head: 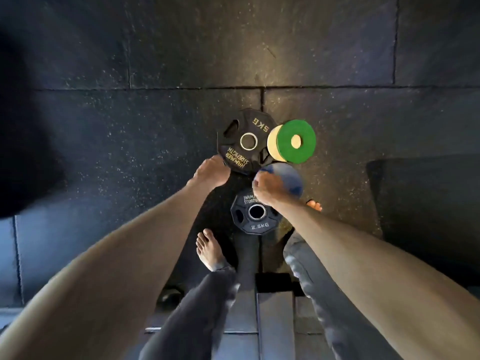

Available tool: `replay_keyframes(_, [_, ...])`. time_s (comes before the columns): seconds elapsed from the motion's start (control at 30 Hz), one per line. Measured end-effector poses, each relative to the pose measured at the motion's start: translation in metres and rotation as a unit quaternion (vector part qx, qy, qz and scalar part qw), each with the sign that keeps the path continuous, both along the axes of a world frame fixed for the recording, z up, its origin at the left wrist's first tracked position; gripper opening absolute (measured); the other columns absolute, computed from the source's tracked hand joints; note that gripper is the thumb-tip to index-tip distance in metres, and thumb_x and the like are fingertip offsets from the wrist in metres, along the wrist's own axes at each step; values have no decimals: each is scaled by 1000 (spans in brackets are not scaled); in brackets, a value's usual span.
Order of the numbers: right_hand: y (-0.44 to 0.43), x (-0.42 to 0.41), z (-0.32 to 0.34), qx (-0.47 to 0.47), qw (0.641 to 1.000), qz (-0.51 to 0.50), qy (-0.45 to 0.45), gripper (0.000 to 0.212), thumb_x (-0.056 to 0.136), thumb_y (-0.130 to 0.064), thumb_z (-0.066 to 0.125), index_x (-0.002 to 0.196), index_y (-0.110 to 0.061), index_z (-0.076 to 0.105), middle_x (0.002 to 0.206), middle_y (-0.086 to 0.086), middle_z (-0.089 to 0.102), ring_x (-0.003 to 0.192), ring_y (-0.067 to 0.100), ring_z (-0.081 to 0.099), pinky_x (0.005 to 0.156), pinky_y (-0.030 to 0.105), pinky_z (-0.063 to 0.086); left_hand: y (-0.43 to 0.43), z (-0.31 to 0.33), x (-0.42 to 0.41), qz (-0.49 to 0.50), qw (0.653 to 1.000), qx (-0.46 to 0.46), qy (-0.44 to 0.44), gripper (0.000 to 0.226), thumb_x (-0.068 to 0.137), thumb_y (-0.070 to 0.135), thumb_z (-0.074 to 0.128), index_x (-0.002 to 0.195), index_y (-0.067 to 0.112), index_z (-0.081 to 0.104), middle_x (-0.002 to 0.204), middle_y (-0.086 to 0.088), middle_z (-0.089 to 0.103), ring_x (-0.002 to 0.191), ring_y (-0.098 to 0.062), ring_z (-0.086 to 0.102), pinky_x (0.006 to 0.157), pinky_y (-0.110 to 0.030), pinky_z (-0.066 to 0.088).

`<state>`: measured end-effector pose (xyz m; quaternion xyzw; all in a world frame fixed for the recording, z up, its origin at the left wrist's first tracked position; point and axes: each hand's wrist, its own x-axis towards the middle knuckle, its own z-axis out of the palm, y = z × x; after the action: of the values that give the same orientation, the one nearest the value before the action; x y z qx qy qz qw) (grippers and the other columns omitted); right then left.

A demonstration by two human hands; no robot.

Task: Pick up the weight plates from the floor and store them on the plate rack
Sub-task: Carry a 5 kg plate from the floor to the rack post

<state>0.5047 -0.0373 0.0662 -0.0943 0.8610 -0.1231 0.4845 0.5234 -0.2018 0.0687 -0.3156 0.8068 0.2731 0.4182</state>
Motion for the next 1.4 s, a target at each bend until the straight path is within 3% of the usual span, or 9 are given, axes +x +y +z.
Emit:
replay_keyframes(0.17, [-15,-22,-99,14,996,-80,21,30,100,-19,44,121,0,55,124,23,61,116,37,58,85,38,47,-2,-98,-32,0,999,-50,1,40,98,25,45,130,2,51,130,-19,57,121,-38,54,99,-44,46])
replay_keyframes(0.33, [-26,-44,-159,19,973,-230,26,44,97,-19,53,130,8,44,132,27,53,116,38,58,86,41,54,-8,-161,-61,46,991,-122,14,65,100,26,44,153,7,12,148,-21,32,133,-40,40,104,-48,39])
replay_keyframes(0.43, [-29,-57,-184,-15,939,-341,-41,39,94,-19,53,123,7,48,122,26,58,99,40,65,69,48,61,-14,-186,-82,50,989,-130,49,63,99,24,45,151,6,15,145,-22,36,130,-40,43,102,-48,40])
replay_keyframes(0.6, [-36,-67,-193,-16,907,-403,-119,15,99,-9,46,107,2,53,87,23,62,67,31,69,46,36,58,-20,-209,-104,-13,987,-154,52,69,99,25,51,152,5,11,141,-25,40,126,-42,49,99,-46,44])
replay_keyframes(0.77, [-40,-63,-204,13,909,-406,-89,27,97,-18,51,113,2,60,94,16,69,68,29,72,52,39,61,-23,-212,-106,-76,982,-164,51,81,98,16,57,153,-5,1,143,-29,41,130,-39,49,104,-41,44])
replay_keyframes(0.97, [-42,-52,-210,6,909,-415,-26,55,86,-59,55,99,-6,65,97,12,73,82,31,71,74,49,60,-23,-189,-90,13,982,-141,126,62,87,0,67,135,-3,29,119,-23,60,112,-37,61,91,-37,51])
replay_keyframes(1.2, [-31,-51,-187,27,922,-386,3,42,92,-46,62,73,-10,56,91,10,67,82,27,60,72,32,42,-17,-136,-53,4,983,-131,132,43,89,16,68,124,4,46,117,-15,61,107,-33,61,79,-34,44])
replay_keyframes(1.33, [-21,-39,-158,35,936,-350,5,54,94,-44,61,117,5,60,99,16,66,97,25,63,78,32,42,2,-100,-30,34,982,-116,143,46,84,22,69,121,7,46,110,-12,65,102,-32,64,81,-39,49])
replay_keyframes(1.4, [-22,-30,-133,40,952,-303,3,55,96,-41,56,121,8,60,117,22,66,112,33,62,87,35,45,2,-75,-21,57,981,-124,137,44,83,25,68,118,7,48,109,-12,65,102,-32,63,80,-38,47])
